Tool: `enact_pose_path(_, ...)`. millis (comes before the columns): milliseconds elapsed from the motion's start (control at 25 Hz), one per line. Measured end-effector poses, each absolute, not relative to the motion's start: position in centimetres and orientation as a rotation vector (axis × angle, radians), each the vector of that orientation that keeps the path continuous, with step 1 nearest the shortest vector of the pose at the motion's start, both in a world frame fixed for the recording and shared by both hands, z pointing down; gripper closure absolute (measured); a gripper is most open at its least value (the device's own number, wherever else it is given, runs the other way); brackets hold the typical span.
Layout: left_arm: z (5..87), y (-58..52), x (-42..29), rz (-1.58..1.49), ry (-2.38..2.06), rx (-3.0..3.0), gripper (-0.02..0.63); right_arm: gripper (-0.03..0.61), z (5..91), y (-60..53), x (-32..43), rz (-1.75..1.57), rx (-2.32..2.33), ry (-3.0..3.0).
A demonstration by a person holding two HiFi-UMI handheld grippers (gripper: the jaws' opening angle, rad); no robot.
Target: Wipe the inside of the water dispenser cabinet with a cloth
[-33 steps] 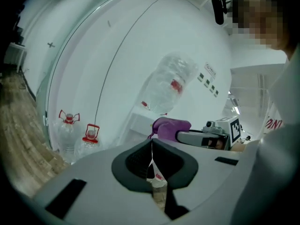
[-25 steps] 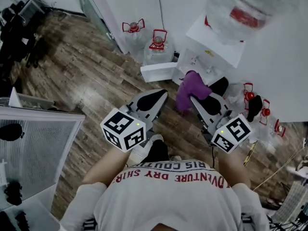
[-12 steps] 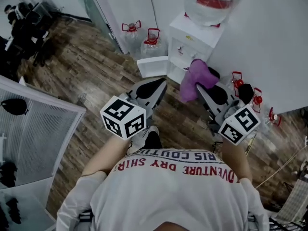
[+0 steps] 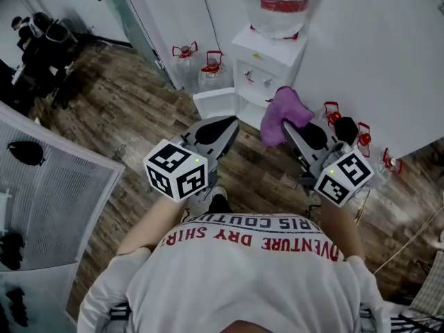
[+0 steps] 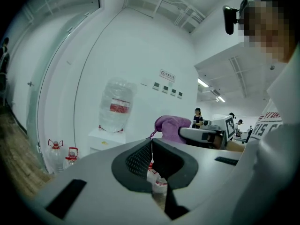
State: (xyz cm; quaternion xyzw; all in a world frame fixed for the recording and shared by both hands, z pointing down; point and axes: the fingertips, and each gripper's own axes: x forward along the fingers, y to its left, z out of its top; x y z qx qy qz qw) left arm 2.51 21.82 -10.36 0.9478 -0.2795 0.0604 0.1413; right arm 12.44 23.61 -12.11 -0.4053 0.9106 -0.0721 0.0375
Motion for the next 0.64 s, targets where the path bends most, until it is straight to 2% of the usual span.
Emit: enact_pose_path(640, -9.9, 23.9, 4.6, 0.154, -0.784, 2.768, 0.586, 0.515, -11.6, 26.2, 14.8, -0.168, -1.288, 2.765)
